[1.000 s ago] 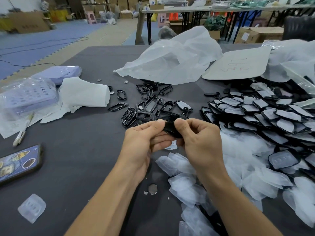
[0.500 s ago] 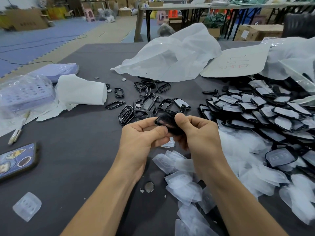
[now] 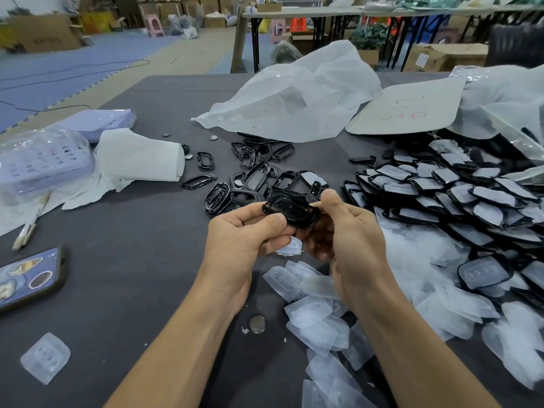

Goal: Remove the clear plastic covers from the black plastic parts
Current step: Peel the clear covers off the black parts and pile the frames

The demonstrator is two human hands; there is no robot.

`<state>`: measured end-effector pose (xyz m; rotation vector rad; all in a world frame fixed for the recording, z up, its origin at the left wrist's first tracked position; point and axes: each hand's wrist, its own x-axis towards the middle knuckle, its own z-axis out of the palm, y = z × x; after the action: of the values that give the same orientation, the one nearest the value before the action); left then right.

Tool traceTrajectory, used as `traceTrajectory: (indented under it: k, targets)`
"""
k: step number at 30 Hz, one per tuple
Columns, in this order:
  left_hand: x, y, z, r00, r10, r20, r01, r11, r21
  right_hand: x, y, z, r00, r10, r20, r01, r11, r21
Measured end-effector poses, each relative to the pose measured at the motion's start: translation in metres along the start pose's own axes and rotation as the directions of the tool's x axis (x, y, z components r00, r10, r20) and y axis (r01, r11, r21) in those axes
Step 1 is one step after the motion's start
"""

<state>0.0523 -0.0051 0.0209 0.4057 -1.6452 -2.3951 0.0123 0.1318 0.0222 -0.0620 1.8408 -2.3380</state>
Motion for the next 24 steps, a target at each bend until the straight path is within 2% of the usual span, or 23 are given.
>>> traceTrajectory:
  k: [9,14,21,24]
  targets:
    - [-0.0003,-0.0006,-0.0019,1.000,0.024,0.007,-0.024,0.999,0.031,0.0022,0.0057,-0.0034,0.992,-0.121,0.038,0.125,0.984,-0.126]
    - [-0.0012,-0.0010,-0.0031,0.998,0.063,0.005,-0.063,0.990,0.123,0.0037,0.0046,-0.0074,0.991,-0.113,0.072,0.126,0.971,-0.202]
    - [0.0002,-0.0018,0.0009,0.997,0.051,-0.061,-0.043,0.992,0.119,0.0034,0.0032,-0.0088,0.991,-0.102,0.092,0.126,0.945,-0.301]
    - [-0.0001,-0.0020,0.0008,0.998,0.040,-0.044,-0.034,0.991,0.129,0.0041,0.0037,-0.0066,0.993,-0.100,0.055,0.111,0.961,-0.254]
